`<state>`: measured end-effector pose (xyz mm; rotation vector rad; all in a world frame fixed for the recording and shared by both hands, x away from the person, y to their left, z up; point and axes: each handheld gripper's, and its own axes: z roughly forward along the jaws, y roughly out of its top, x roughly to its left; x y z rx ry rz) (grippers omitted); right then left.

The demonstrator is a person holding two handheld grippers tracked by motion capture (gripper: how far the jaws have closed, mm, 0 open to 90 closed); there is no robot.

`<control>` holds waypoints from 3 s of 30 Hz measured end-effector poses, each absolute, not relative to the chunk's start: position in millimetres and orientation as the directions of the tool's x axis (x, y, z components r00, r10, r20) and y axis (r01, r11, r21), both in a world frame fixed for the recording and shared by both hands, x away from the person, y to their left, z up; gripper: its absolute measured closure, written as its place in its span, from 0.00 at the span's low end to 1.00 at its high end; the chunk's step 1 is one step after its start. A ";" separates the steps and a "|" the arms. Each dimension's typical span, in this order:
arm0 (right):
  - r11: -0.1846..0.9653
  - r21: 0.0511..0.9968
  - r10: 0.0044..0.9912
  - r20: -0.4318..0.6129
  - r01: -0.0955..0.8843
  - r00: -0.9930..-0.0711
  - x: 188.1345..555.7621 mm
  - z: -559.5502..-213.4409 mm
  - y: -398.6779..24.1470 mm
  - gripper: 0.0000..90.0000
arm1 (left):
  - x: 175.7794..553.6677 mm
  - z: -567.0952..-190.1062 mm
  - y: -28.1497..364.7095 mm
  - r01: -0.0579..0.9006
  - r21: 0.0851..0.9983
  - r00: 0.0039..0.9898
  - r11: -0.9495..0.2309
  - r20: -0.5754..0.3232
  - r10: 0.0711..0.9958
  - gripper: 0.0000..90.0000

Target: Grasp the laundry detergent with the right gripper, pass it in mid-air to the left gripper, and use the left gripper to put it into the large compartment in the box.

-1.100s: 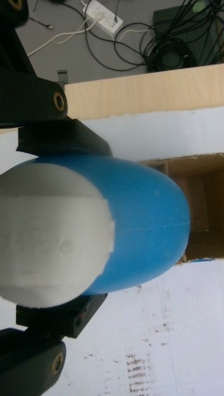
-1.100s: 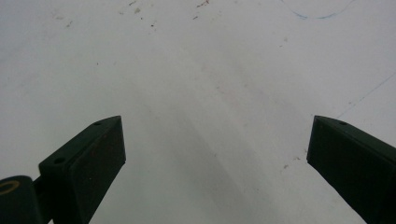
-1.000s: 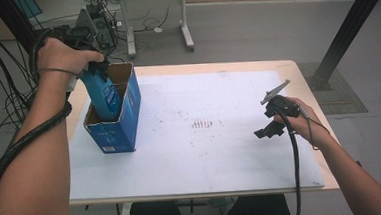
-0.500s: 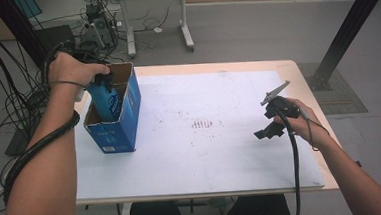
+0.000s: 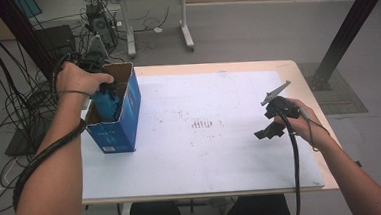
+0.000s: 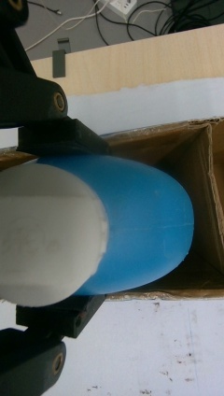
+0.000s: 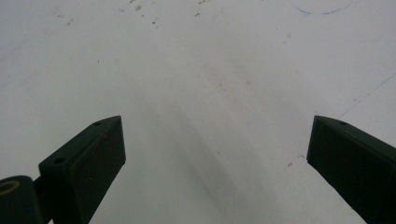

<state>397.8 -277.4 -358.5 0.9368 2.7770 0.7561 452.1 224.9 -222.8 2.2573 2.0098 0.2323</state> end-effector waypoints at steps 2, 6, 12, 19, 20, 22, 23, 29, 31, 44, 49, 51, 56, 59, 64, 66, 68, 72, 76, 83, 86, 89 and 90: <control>0.684 0.494 0.595 0.050 0.538 -0.802 397.4 -358.5 -277.6 0.04 | 452.1 -225.6 224.4 0.977 0.179 0.112 -0.118 0.042 0.993 0.42; 0.682 0.493 0.596 0.054 0.540 -0.801 396.8 -359.1 -277.6 0.04 | 452.3 -231.2 223.4 0.977 0.177 0.111 -0.118 0.053 0.992 0.42; 0.681 0.493 0.597 0.054 0.542 -0.800 397.0 -359.1 -278.4 0.04 | 452.7 -239.9 225.1 0.979 0.170 0.102 -0.110 0.056 0.993 0.42; 0.683 0.490 0.596 0.054 0.542 -0.801 396.7 -358.6 -278.7 0.04 | 452.7 -249.5 228.3 0.981 0.164 0.099 -0.104 0.037 0.994 0.42; 0.682 0.490 0.596 0.056 0.542 -0.801 396.8 -358.8 -278.7 0.04 | 452.9 -251.8 227.4 0.982 0.158 0.099 -0.104 0.041 0.994 0.42; 0.682 0.489 0.598 0.056 0.544 -0.800 396.7 -359.0 -278.8 0.04 | 453.3 -253.6 227.2 0.982 0.159 0.098 -0.104 0.044 0.994 0.42; 0.684 0.487 0.598 0.054 0.544 -0.800 396.6 -359.0 -278.7 0.04 | 453.4 -254.7 227.0 0.982 0.158 0.099 -0.105 0.044 0.994 0.42; 0.684 0.486 0.599 0.053 0.545 -0.799 396.9 -358.9 -279.5 0.04 | 454.4 -259.6 227.0 0.982 0.159 0.098 -0.103 0.037 0.994 0.42; 0.683 0.487 0.598 0.055 0.544 -0.800 396.7 -359.1 -279.7 0.04 | 454.6 -261.7 227.4 0.983 0.155 0.098 -0.102 0.036 0.995 0.42; 0.679 0.487 0.604 0.055 0.550 -0.795 394.7 -360.9 -282.9 0.04 | 454.4 -265.5 226.6 0.982 0.155 0.101 -0.106 0.040 0.994 0.42; 0.679 0.485 0.605 0.055 0.551 -0.795 394.8 -361.1 -283.0 0.04 | 454.5 -265.5 227.0 0.983 0.155 0.098 -0.103 0.038 0.994 0.42; 0.678 0.487 0.605 0.057 0.551 -0.795 394.8 -361.2 -283.2 0.04 | 454.4 -265.7 227.4 0.983 0.157 0.094 -0.098 0.035 0.995 0.42; 0.677 0.486 0.607 0.056 0.553 -0.793 395.1 -361.2 -283.7 0.04 | 454.3 -265.8 229.5 0.983 0.160 0.087 -0.090 0.027 0.996 0.42; 0.677 0.486 0.607 0.055 0.552 -0.793 395.1 -361.1 -283.7 0.04 | 454.4 -265.9 229.7 0.983 0.160 0.086 -0.089 0.026 0.996 0.42; 0.676 0.486 0.608 0.057 0.554 -0.792 395.8 -361.5 -283.6 0.04 | 455.0 -266.0 229.1 0.983 0.158 0.087 -0.091 0.028 0.996 0.42; 0.676 0.486 0.608 0.057 0.554 -0.792 396.0 -361.7 -283.6 0.04 | 455.1 -265.9 229.4 0.983 0.158 0.087 -0.090 0.027 0.996 0.42; 0.676 0.486 0.607 0.058 0.554 -0.792 395.7 -361.4 -283.7 0.04 | 455.0 -265.8 230.2 0.984 0.156 0.089 -0.092 0.024 0.996 0.42; 0.676 0.487 0.607 0.058 0.553 -0.793 395.8 -361.4 -284.1 0.04 | 454.7 -266.0 230.6 0.983 0.159 0.085 -0.087 0.021 0.996 0.42; 0.676 0.487 0.607 0.058 0.553 -0.792 395.8 -361.4 -284.0 0.04 | 454.7 -266.0 231.2 0.984 0.159 0.083 -0.085 0.021 0.996 0.42; 0.675 0.487 0.608 0.060 0.555 -0.792 395.6 -362.6 -283.6 0.04 | 454.8 -265.7 232.2 0.984 0.156 0.082 -0.084 0.020 0.996 0.42; 0.674 0.488 0.608 0.059 0.554 -0.792 395.4 -362.5 -283.9 0.04 | 454.4 -265.8 232.1 0.984 0.157 0.078 -0.080 0.019 0.997 0.42; 0.674 0.487 0.609 0.060 0.556 -0.791 395.4 -362.5 -283.9 0.04 | 454.5 -265.7 232.3 0.984 0.157 0.079 -0.081 0.019 0.997 0.42; 0.674 0.489 0.608 0.059 0.554 -0.792 395.6 -362.5 -284.0 0.04 | 454.4 -265.8 232.0 0.985 0.158 0.074 -0.076 0.019 0.997 0.42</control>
